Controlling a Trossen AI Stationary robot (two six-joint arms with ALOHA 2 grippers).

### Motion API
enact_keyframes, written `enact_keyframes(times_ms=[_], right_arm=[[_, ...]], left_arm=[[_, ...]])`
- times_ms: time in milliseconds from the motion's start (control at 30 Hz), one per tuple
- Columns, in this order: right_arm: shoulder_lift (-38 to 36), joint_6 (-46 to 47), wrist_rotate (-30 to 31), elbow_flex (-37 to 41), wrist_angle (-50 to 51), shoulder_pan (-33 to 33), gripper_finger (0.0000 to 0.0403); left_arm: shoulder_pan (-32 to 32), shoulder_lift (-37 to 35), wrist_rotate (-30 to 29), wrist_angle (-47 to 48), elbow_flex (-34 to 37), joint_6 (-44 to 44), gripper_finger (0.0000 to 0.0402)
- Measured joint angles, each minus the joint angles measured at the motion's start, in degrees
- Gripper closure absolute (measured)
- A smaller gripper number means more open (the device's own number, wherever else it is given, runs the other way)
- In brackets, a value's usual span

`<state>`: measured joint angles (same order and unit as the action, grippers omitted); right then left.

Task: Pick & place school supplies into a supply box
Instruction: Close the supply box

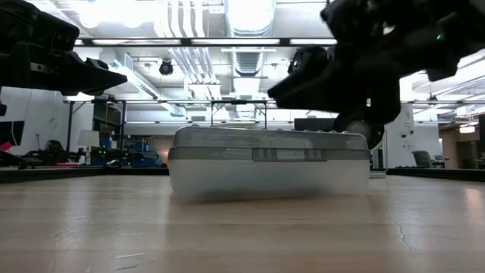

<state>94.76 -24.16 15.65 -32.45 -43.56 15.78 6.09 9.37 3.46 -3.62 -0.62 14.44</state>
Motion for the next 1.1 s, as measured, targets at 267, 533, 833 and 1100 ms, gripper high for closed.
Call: enact_keyframes(times_ms=[267,533,833,1100], right_arm=[[5.39,1.51,-2.39,-2.13,-0.34,-2.05,0.0220],[5.88,8.43,-7.30,-4.51,3.41,-2.64,0.0224],[4.91,18.02,-7.32,-14.38,28.02,-3.44,0.0223],[5.04,20.15,-13.77,-16.26,32.72,-3.57,0.0227]], left_arm=[[0.00,0.00,0.00,0.00,0.00,0.00,0.0348],[-0.01,0.29,0.02,0.43,0.00,0.00,0.0348],[0.00,0.37,0.00,0.43,0.00,0.00,0.0348],[0.00,0.37,0.00,0.41,0.00,0.00,0.0348]])
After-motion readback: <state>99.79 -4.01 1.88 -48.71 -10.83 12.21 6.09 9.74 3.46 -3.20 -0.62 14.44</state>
